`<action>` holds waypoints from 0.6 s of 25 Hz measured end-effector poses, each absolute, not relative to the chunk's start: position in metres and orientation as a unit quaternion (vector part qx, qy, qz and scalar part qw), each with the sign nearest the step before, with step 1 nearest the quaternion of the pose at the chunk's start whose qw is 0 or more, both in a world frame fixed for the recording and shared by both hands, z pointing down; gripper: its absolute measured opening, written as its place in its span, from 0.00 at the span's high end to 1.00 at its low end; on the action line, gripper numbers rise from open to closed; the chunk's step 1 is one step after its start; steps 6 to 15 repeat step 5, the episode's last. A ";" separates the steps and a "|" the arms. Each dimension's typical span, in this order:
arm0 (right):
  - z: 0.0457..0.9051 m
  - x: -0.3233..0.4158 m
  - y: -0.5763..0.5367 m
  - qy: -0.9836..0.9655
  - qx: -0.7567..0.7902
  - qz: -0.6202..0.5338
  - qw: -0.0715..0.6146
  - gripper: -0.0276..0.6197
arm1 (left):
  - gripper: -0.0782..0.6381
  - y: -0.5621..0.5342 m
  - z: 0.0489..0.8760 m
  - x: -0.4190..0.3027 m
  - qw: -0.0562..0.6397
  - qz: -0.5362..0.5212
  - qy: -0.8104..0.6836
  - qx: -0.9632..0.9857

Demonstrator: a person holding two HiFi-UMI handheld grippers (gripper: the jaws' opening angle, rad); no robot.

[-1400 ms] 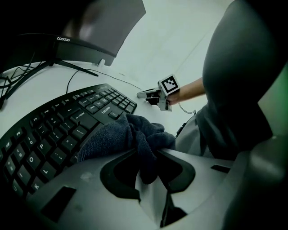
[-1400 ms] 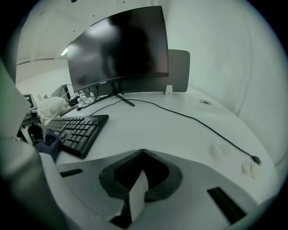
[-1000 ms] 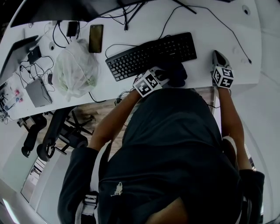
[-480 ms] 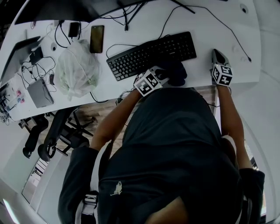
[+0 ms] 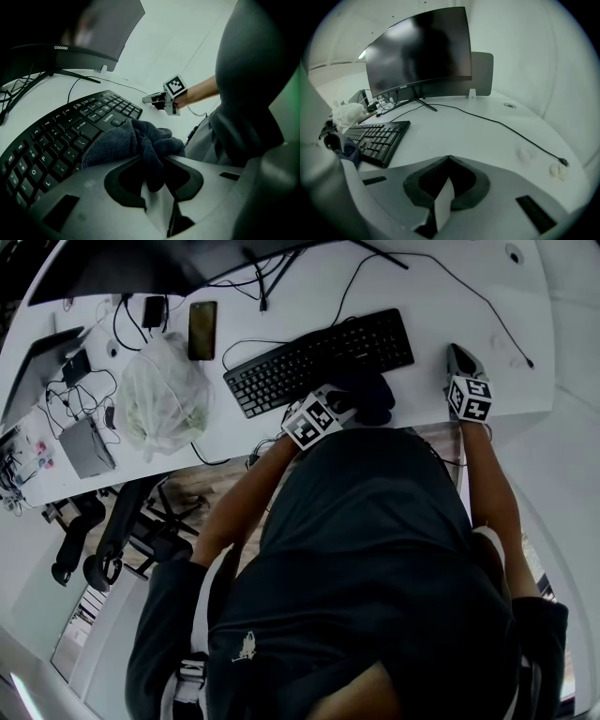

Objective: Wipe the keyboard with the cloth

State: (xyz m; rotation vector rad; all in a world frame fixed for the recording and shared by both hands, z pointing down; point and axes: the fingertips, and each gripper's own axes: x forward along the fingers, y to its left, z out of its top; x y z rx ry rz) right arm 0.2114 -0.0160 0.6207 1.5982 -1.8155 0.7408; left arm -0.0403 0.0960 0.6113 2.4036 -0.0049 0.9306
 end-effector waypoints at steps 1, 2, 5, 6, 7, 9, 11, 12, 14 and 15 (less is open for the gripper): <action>0.621 0.212 -0.016 -0.685 0.602 0.279 0.301 0.94 | 0.77 0.096 0.611 -0.040 0.278 0.347 -0.002 0.896; 0.621 0.212 -0.016 -0.685 0.602 0.280 0.301 0.94 | 0.77 0.096 0.611 -0.040 0.278 0.347 -0.002 0.895; 0.622 0.212 -0.015 -0.685 0.600 0.280 0.302 0.94 | 0.77 0.097 0.611 -0.039 0.279 0.347 -0.002 0.895; 0.622 0.212 -0.015 -0.685 0.600 0.280 0.302 0.94 | 0.77 0.097 0.611 -0.039 0.279 0.347 -0.002 0.895; 0.622 0.212 -0.015 -0.685 0.600 0.280 0.302 0.94 | 0.77 0.097 0.611 -0.039 0.279 0.347 -0.002 0.895; 0.622 0.212 -0.015 -0.685 0.600 0.280 0.302 0.94 | 0.77 0.097 0.611 -0.039 0.279 0.347 -0.002 0.895; 0.622 0.212 -0.015 -0.685 0.600 0.280 0.302 0.94 | 0.77 0.097 0.611 -0.039 0.279 0.347 -0.002 0.895; 0.622 0.212 -0.015 -0.685 0.600 0.280 0.302 0.94 | 0.77 0.097 0.611 -0.039 0.279 0.347 -0.002 0.895; 0.622 0.212 -0.015 -0.685 0.600 0.280 0.302 0.94 | 0.77 0.097 0.611 -0.039 0.279 0.347 -0.002 0.895; 0.622 0.212 -0.015 -0.685 0.600 0.280 0.302 0.94 | 0.77 0.097 0.611 -0.039 0.279 0.347 -0.002 0.895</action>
